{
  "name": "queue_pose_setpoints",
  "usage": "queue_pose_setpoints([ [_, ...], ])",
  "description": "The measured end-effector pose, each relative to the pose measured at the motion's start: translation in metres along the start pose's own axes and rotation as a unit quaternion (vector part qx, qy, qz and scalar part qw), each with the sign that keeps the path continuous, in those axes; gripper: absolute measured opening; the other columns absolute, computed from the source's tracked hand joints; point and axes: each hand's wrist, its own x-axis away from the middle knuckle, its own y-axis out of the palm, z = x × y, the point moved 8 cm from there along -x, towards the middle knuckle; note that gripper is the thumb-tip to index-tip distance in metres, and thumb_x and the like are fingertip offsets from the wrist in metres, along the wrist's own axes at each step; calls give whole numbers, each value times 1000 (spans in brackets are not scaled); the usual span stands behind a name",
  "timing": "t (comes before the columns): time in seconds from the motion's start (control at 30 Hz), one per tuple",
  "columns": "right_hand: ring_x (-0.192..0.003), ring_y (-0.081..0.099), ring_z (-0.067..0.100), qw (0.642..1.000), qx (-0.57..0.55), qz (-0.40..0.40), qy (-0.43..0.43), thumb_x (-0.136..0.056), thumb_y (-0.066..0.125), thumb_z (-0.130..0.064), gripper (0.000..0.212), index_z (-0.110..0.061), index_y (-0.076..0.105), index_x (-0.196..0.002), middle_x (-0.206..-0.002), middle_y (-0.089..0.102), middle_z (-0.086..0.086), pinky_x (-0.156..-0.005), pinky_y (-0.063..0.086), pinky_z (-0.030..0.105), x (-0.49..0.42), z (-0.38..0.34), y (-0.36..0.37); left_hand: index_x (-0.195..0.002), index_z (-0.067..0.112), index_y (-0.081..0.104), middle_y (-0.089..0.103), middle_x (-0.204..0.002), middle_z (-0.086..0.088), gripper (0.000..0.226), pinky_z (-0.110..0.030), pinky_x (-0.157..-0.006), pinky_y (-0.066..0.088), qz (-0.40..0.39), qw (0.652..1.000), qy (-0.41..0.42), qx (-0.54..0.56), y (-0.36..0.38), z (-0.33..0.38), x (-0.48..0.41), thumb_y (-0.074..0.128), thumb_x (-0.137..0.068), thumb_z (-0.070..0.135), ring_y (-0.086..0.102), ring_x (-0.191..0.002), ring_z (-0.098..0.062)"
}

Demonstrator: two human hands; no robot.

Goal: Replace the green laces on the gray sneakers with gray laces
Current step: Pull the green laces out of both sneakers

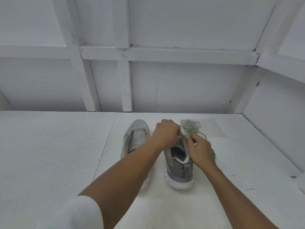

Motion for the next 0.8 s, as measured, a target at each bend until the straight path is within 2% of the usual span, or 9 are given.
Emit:
queue_pose_setpoints([
  [0.1,-58,44,8,999,-30,2,34,-100,45,-32,38,-7,52,-73,-66,55,0,-49,30,20,1,9,3,-105,16,67,59,-116,-7,21,-40,-95,43,32,999,-10,34,-9,-6,1,54,-93,28,50,-112,-27],
  [0.23,-58,42,12,997,-66,9,47,-101,45,-28,38,-11,47,-67,-62,51,0,-50,29,18,4,13,5,-103,1,62,61,-108,-15,25,-40,-85,47,104,981,-151,57,-36,-48,7,48,-88,16,56,-104,-33],
  [0.33,-56,41,9,997,-67,17,39,-100,46,-27,38,-9,48,-67,-61,51,1,-51,32,15,4,12,6,-105,1,58,59,-111,-16,26,-39,-83,46,81,975,-194,73,-37,-63,9,49,-88,17,55,-104,-34],
  [0.4,-57,42,10,997,-66,19,42,-101,45,-28,38,-5,51,-70,-63,52,2,-50,32,16,4,13,7,-114,6,54,52,-122,-14,28,-40,-91,46,88,977,-152,125,-36,-53,5,48,-93,22,53,-108,-32],
  [0.47,-57,43,9,997,-64,17,48,-101,44,-30,38,-4,53,-73,-65,54,2,-49,30,16,3,15,8,-122,12,55,47,-134,-12,32,-41,-100,41,93,982,-71,146,-35,-29,1,50,-94,28,49,-117,-31],
  [0.57,-61,45,7,997,-62,19,49,-101,44,-30,37,-5,57,-78,-70,57,1,-51,32,19,3,16,9,-124,21,60,40,-146,-8,36,-43,-110,26,23,1000,15,12,-11,5,0,53,-93,38,28,-137,-30],
  [0.67,-62,47,10,997,-64,24,41,-101,44,-29,36,-5,58,-78,-70,58,1,-52,33,21,3,16,7,-118,19,64,48,-138,-6,30,-46,-110,22,2,994,37,-102,6,13,1,49,-96,33,25,-138,-31],
  [0.73,-60,45,9,997,-68,27,39,-101,44,-30,37,-4,57,-77,-68,57,2,-52,32,19,3,16,7,-114,19,65,53,-131,-3,26,-45,-109,24,36,993,39,-106,-4,10,-1,49,-96,29,31,-135,-28],
  [0.8,-58,44,9,996,-75,29,38,-101,45,-30,38,-3,55,-76,-67,56,4,-50,31,16,3,16,7,-108,17,66,59,-120,-2,23,-42,-104,31,89,990,36,-102,-30,2,-5,49,-95,26,42,-125,-24],
])
